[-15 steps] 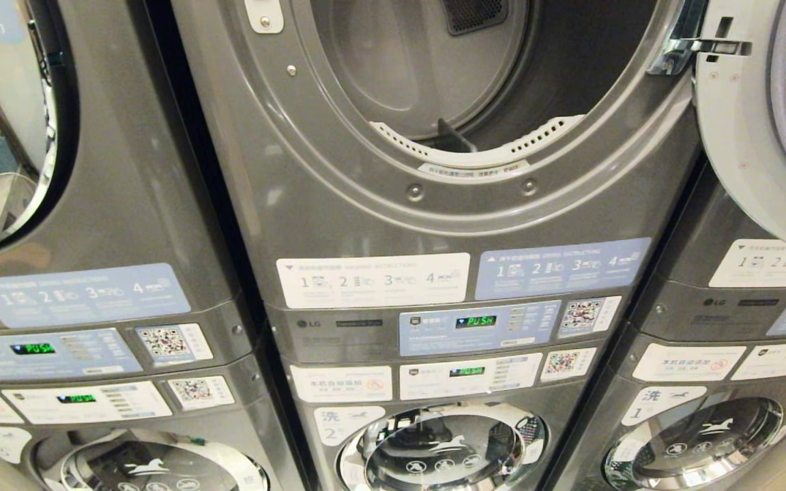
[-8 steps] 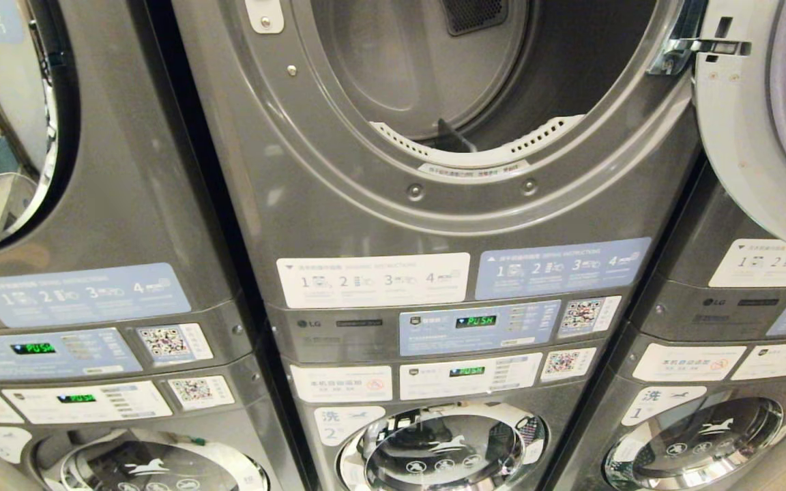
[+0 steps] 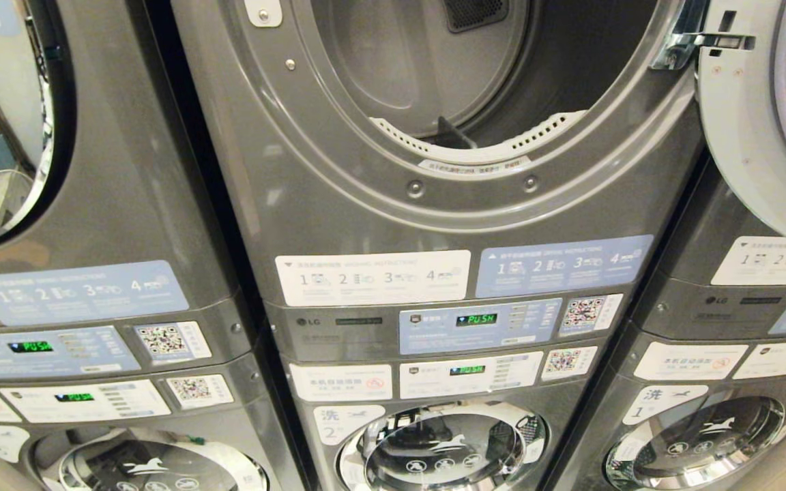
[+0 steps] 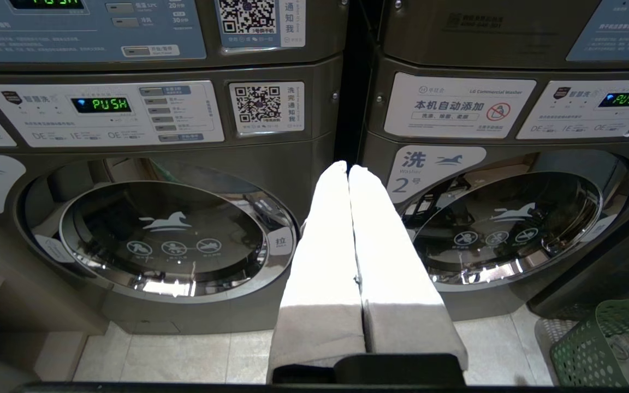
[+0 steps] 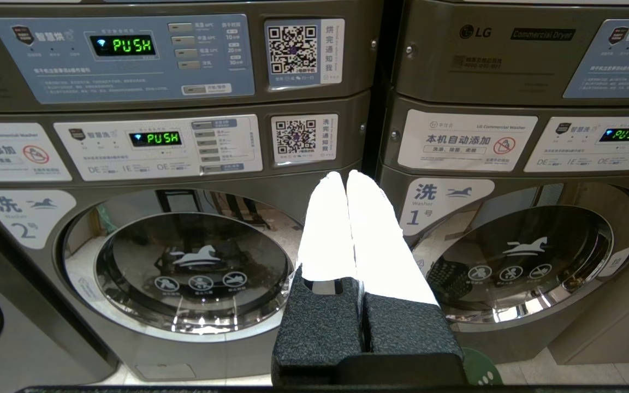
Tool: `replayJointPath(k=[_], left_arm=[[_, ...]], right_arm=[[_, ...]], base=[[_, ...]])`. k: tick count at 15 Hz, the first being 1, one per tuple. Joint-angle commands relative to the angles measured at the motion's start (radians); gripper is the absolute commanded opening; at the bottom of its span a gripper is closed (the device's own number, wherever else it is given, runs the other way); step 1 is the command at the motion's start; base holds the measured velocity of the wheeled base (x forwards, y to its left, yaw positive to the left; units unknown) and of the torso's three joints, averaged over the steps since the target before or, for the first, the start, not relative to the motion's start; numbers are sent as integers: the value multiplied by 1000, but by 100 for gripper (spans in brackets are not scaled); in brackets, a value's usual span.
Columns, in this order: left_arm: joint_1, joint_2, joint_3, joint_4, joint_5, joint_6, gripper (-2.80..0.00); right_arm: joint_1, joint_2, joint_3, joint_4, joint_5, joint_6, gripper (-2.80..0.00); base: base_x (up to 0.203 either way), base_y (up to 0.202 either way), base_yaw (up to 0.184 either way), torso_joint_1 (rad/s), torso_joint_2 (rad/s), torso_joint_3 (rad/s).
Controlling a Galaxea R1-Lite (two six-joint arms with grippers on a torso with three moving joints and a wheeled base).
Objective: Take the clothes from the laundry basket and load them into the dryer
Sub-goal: Take the clothes out of the basket
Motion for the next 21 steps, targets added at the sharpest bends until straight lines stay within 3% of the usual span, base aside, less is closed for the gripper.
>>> replayJointPath(k=[1,13,17,21], left_arm=[[0,0,0,1,1,0,-280],[0,0,0,3,3,3,-280],[0,0,1,12,-53,110,-280],[0,0,3,11,-50,108,-280]], right_arm=[[0,0,0,0,1,-1,-280],[0,0,0,0,0,-4,-280],[0,0,0,0,0,-4,-280],[0,0,0,0,-1,-4,-280]], base=[[0,0,0,-56,111,56],[0,0,0,-59,134,68],[0,0,0,-59,125,65],[0,0,0,-62,130,63]])
